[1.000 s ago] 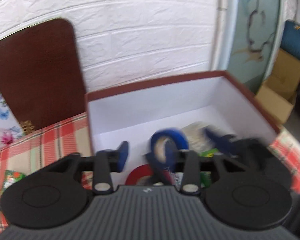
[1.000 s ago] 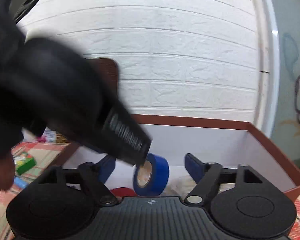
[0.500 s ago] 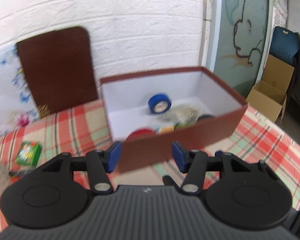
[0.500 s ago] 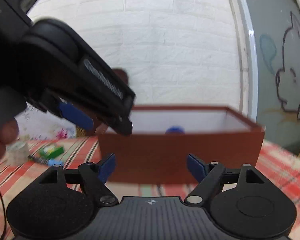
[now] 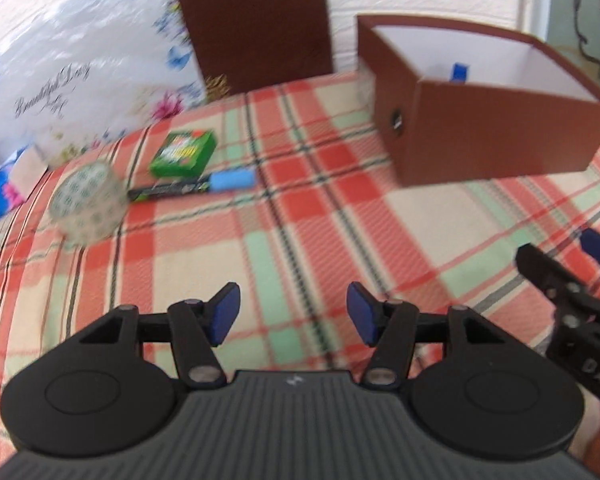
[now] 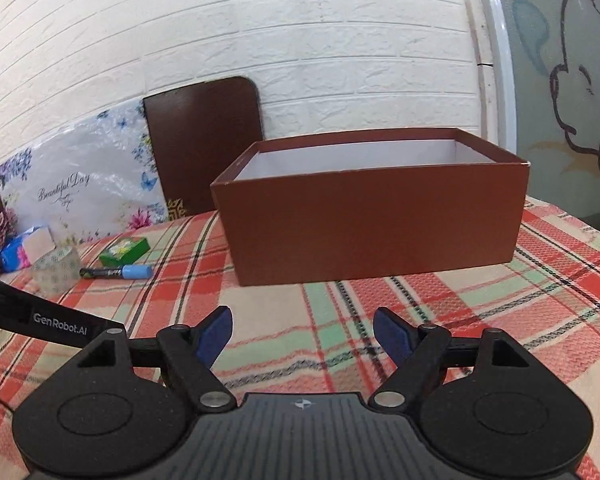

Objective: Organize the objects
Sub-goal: 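Return the right gripper and grasp the black marker by its blue cap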

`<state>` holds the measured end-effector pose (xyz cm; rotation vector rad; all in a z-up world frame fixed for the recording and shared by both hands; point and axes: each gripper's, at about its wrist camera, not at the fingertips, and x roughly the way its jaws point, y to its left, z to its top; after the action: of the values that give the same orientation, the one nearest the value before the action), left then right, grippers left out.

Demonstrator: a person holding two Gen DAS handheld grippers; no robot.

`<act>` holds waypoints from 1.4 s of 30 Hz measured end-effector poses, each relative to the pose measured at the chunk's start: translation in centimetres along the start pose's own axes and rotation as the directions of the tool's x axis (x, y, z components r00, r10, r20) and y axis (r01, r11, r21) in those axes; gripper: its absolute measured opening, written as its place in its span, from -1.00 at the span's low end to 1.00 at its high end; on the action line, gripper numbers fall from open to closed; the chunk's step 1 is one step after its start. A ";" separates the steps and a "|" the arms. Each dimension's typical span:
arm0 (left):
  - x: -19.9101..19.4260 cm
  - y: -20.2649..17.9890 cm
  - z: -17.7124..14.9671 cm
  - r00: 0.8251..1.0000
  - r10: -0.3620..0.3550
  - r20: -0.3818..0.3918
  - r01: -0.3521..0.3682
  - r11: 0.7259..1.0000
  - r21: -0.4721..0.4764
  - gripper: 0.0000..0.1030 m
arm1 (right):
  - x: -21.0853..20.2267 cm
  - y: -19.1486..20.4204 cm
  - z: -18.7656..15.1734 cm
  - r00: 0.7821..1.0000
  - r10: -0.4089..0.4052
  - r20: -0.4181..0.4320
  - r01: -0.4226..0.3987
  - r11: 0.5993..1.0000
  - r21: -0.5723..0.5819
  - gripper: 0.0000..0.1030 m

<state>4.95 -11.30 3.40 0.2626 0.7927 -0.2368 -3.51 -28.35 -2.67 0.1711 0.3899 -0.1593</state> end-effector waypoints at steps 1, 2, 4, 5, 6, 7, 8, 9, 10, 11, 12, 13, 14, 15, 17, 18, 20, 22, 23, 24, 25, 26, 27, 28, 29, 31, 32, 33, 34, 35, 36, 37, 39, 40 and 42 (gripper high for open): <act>0.1 0.4 -0.3 1.000 0.003 -0.006 -0.003 1.000 -0.007 0.21 | -0.2 0.4 -0.2 1.000 0.005 -0.008 -0.005 1.000 -0.011 0.52; 0.4 0.7 -0.6 1.000 0.007 -0.010 -0.007 1.000 -0.012 0.22 | -0.3 0.7 -0.2 1.000 0.009 -0.018 -0.010 1.000 -0.020 0.52; 0.6 1.3 -1.1 1.000 0.020 -0.012 -0.020 1.000 -0.018 0.29 | -0.2 1.3 -0.3 0.999 0.022 -0.037 -0.023 0.999 -0.040 0.52; 0.7 1.5 -1.4 0.999 0.029 -0.012 -0.030 0.999 -0.020 0.29 | -0.3 1.5 -0.3 0.998 0.027 -0.048 -0.029 0.998 -0.050 0.52; 0.9 1.9 -1.6 0.999 0.037 -0.014 -0.038 0.999 -0.022 0.29 | -0.1 1.7 -0.4 0.998 0.028 -0.057 -0.031 0.998 -0.055 0.52; 1.0 2.2 -1.8 0.999 0.042 -0.017 -0.043 0.999 -0.026 0.29 | -0.1 1.8 -0.4 0.998 0.029 -0.064 -0.032 0.998 -0.060 0.52; 1.1 2.6 -2.1 0.999 0.046 -0.018 -0.046 0.998 -0.033 0.29 | 0.0 2.0 -0.5 0.997 0.029 -0.071 -0.034 0.997 -0.066 0.52; 1.2 3.0 -2.3 0.999 0.049 -0.020 -0.050 0.998 -0.041 0.29 | 0.0 2.2 -0.5 0.996 0.030 -0.079 -0.036 0.997 -0.073 0.52; 1.3 3.4 -2.4 0.998 0.053 -0.020 -0.053 0.997 -0.048 0.30 | 0.2 2.3 -0.6 0.995 0.033 -0.090 -0.040 0.996 -0.078 0.52; 1.4 3.9 -2.6 0.998 0.058 -0.019 -0.058 0.997 -0.055 0.30 | 0.3 2.4 -0.7 0.994 0.038 -0.104 -0.047 0.996 -0.082 0.52; 1.5 4.3 -2.8 0.998 0.062 -0.016 -0.063 0.996 -0.062 0.34 | 0.4 2.7 -0.7 0.992 0.041 -0.117 -0.051 0.995 -0.086 0.52; 1.5 4.8 -2.9 0.998 0.067 -0.013 -0.068 0.995 -0.069 0.38 | 0.6 2.9 -0.8 0.991 0.044 -0.130 -0.056 0.994 -0.091 0.52; 1.6 5.2 -3.0 0.997 0.074 -0.009 -0.074 0.994 -0.076 0.38 | 0.7 3.2 -0.9 0.989 0.048 -0.142 -0.063 0.993 -0.099 0.52; 1.7 5.7 -3.1 0.997 0.081 -0.005 -0.081 0.993 -0.083 0.39 | 0.8 3.6 -0.9 0.987 0.053 -0.154 -0.070 0.992 -0.108 0.52; 1.9 6.9 -3.3 0.996 0.092 0.001 -0.091 0.990 -0.103 0.40 | 1.2 4.4 -1.1 0.981 0.069 -0.179 -0.093 0.987 -0.131 0.52; 2.0 7.6 -3.4 0.995 0.099 0.004 -0.098 0.988 -0.115 0.41 | 1.4 4.9 -1.2 0.978 0.080 -0.193 -0.109 0.983 -0.146 0.52; 2.3 9.4 -3.7 0.992 0.127 0.016 -0.123 0.982 -0.143 0.46 | 1.8 6.2 -1.4 0.971 0.101 -0.217 -0.142 0.973 -0.183 0.52; 2.5 11.7 -4.4 0.980 0.196 0.037 -0.187 0.967 -0.173 0.54 | 2.3 7.6 -1.5 0.962 0.133 -0.239 -0.186 0.959 -0.215 0.52; 2.7 13.1 -4.9 0.970 0.240 0.043 -0.227 0.954 -0.197 0.60 | 2.7 8.4 -1.4 0.956 0.154 -0.249 -0.213 0.949 -0.230 0.52; 2.9 14.8 -5.6 0.960 0.276 0.050 -0.258 0.938 -0.231 0.75 | 3.2 9.3 -1.4 0.951 0.168 -0.259 -0.235 0.939 -0.253 0.52; 3.0 16.4 -6.4 0.949 0.311 0.060 -0.284 0.920 -0.268 0.87 | 3.8 10.1 -1.2 0.948 0.176 -0.265 -0.250 0.927 -0.278 0.52; 3.0 17.9 -7.3 0.939 0.337 0.072 -0.301 0.903 -0.305 0.91 | 4.7 11.0 -1.1 0.945 0.184 -0.269 -0.264 0.917 -0.299 0.51; 2.8 19.5 -8.2 0.940 0.332 0.081 -0.283 0.888 -0.362 0.92 | 5.6 11.7 -0.8 0.944 0.190 -0.268 -0.272 0.910 -0.312 0.50; 2.5 21.2 -8.9 0.950 0.301 0.080 -0.237 0.864 -0.444 0.90 | 6.8 12.4 -0.4 0.944 0.195 -0.265 -0.277 0.907 -0.319 0.50; 2.2 22.4 -9.4 0.951 0.295 0.095 -0.209 0.836 -0.507 0.89 | 8.0 13.0 0.1 0.946 0.193 -0.260 -0.274 0.904 -0.327 0.49; 2.2 22.7 -9.6 0.946 0.306 0.106 -0.206 0.821 -0.532 0.91 | 10.5 14.2 1.1 0.952 0.195 -0.236 -0.270 0.898 -0.348 0.48; 2.4 22.1 -9.4 0.942 0.319 0.100 -0.228 0.832 -0.506 0.91 | 11.7 14.9 1.4 0.954 0.201 -0.224 -0.273 0.890 -0.365 0.49; 2.7 21.5 -9.1 0.942 0.320 0.101 -0.237 0.848 -0.475 0.91 | 13.0 15.7 1.8 0.954 0.206 -0.220 -0.278 0.881 -0.383 0.49; 2.8 21.1 -8.9 0.944 0.310 0.109 -0.231 0.862 -0.452 0.91 | 14.2 16.4 2.2 0.952 0.213 -0.220 -0.287 0.870 -0.400 0.51; 2.9 21.0 -8.8 0.946 0.303 0.112 -0.227 0.870 -0.438 0.92 | 15.4 17.0 2.6 0.951 0.220 -0.219 -0.295 0.859 -0.419 0.55; 2.9 21.1 -8.8 0.948 0.299 0.113 -0.222 0.871 -0.438 0.92 | 16.4 17.7 2.9 0.951 0.220 -0.217 -0.297 0.849 -0.437 0.60; 3.0 21.2 -8.9 0.949 0.295 0.114 -0.216 0.869 -0.444 0.92 | 17.2 18.2 3.2 0.951 0.222 -0.215 -0.299 0.841 -0.451 0.66; 3.1 21.3 -9.0 0.949 0.292 0.116 -0.212 0.868 -0.449 0.92 | 18.5 19.0 3.5 0.952 0.224 -0.209 -0.300 0.823 -0.482 0.77; 3.1 21.3 -9.0 0.949 0.292 0.116 -0.213 0.868 -0.448 0.93 | 18.9 19.2 3.6 0.950 0.232 -0.211 -0.308 0.817 -0.487 0.76; 3.1 21.4 -9.0 0.950 0.290 0.116 -0.210 0.868 -0.450 0.94 | 19.2 19.5 3.8 0.942 0.253 -0.222 -0.332 0.809 -0.486 0.63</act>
<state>7.65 11.32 -1.86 -0.0800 0.6034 0.1650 19.07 -12.43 -4.10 -0.2959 0.5353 0.2719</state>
